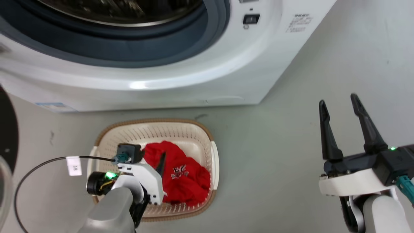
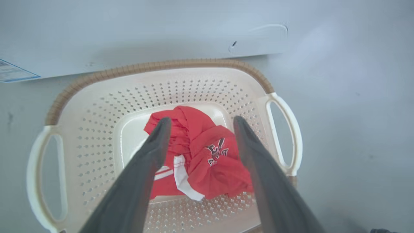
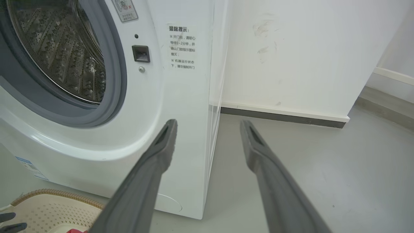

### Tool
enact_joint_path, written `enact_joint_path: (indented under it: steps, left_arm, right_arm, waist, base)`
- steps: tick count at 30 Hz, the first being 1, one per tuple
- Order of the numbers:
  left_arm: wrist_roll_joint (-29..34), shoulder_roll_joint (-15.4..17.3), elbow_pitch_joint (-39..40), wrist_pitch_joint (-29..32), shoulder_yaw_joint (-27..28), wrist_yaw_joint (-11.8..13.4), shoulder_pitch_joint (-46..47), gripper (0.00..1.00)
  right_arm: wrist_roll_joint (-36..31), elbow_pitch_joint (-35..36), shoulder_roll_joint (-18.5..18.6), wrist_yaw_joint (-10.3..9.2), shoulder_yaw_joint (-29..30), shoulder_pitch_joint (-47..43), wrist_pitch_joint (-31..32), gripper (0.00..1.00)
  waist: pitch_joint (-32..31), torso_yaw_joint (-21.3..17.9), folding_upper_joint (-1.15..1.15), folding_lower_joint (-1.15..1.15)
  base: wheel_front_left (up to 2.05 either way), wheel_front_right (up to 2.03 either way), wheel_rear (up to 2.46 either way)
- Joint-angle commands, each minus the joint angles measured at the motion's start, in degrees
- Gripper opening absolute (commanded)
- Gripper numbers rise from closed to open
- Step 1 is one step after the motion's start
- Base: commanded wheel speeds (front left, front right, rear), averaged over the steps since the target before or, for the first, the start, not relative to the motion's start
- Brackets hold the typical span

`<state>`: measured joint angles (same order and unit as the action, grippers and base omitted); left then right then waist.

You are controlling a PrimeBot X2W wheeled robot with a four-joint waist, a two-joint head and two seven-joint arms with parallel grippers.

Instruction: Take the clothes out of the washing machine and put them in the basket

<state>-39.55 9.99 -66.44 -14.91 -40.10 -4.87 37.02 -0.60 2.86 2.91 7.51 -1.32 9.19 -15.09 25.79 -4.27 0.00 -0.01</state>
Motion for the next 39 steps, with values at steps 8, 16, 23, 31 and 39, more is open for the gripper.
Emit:
enact_joint_path:
  steps: [8, 16, 23, 31, 39]
  left_arm:
    - [8.9, 3.6, 21.2, -0.3, 12.1, 7.3, -11.0, 1.0]
    - [19.0, 2.0, 39.0, -0.3, 25.6, 9.9, -22.9, 1.0]
    - [26.7, -2.0, 50.9, -0.3, 33.5, 8.8, -30.1, 1.0]
    - [32.1, -5.5, 60.3, -0.3, 38.9, 7.5, -36.9, 1.0]
    - [34.6, -6.7, 63.4, -0.3, 40.9, 7.2, -41.2, 1.0]
  right_arm:
    - [-0.4, -1.2, 0.0, -0.04, -0.3, -3.7, -0.1, 1.0]
    - [0.0, -2.0, 0.0, -0.04, -0.5, -6.6, -0.1, 1.0]
    - [0.2, -2.5, 0.0, -0.04, -0.5, -9.1, -0.1, 1.0]
    - [0.4, -2.7, 0.0, -0.04, -0.7, -11.8, -0.1, 1.0]
    - [1.0, -2.3, 0.0, -0.04, -0.7, -13.8, -0.1, 1.0]
  waist:
    - [-8.8, 2.0, 0.0, 0.01]
    - [-14.6, 2.5, 0.0, 0.01]
    - [-18.5, 3.1, 0.0, 0.01]
    - [-22.3, 2.7, 0.0, 0.01]
    - [-24.6, 2.3, 0.0, 0.01]
  base:
    - [0.0, 0.0, 0.0]
    - [0.0, 0.0, 0.0]
    - [0.0, 0.0, 0.0]
    - [0.0, 0.0, 0.0]
    - [0.0, 0.0, 0.0]
